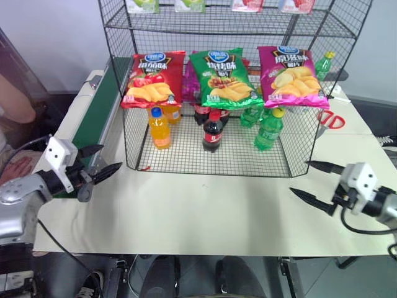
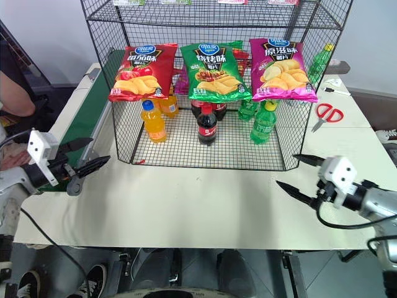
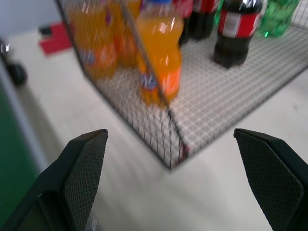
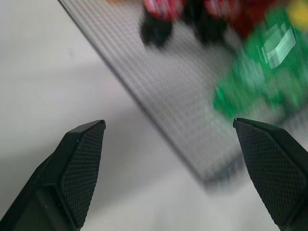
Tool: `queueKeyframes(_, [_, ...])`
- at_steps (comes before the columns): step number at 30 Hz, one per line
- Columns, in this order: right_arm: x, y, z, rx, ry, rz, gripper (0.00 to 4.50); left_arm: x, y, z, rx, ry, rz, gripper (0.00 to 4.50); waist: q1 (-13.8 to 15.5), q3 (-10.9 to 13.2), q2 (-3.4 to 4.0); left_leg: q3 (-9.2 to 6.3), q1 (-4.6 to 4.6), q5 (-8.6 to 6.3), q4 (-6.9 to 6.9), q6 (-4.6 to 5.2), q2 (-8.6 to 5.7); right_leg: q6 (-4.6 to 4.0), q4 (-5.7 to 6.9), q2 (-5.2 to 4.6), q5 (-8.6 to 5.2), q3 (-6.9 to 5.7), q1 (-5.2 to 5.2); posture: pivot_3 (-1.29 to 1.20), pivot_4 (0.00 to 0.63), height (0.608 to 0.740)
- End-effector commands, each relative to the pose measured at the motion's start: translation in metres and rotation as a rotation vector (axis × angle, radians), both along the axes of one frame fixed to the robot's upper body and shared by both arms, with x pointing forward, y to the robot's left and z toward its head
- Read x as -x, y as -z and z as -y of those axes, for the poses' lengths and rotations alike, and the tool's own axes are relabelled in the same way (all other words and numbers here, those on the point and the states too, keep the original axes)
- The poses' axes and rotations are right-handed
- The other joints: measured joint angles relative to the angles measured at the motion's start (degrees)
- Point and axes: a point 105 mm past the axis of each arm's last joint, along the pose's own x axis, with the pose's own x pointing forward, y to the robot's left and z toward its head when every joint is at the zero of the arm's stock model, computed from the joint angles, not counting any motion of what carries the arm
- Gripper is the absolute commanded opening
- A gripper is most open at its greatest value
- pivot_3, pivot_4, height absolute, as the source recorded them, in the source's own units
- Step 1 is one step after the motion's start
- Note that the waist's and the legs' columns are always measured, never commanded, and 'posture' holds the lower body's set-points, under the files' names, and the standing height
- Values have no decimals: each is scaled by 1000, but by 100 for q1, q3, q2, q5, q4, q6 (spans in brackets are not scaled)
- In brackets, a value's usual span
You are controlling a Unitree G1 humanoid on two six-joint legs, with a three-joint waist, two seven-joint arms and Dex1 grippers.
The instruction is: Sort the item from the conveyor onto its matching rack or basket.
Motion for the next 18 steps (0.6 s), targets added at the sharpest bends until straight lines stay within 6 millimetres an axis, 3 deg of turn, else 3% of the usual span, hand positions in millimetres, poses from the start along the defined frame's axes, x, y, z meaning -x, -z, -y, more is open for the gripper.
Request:
queueKeyframes(1, [4,-9,11,26,8,41,4446,2,-11,-10,-36,-15,57,4500,-12,0,0,0,1,0,0,0,0,0,2,0,0,1,0,0,150,739])
queueKeyframes(6, [-3,-9,-2,1,-22,61,4446,-3,-13,-3,-28,-4,49,4500,-28,1,1,7,63,-1,-13,0,1,-1,-2,-3,-1,9,52,0,150,739])
queueKeyframes(18, [-15,-6,-13,-1,-66,66,4446,4,-18,0,-1,38,75,4500,-12,1,1,7,62,-1,-13,1,1,-1,-6,-8,-1,9,52,0,150,739])
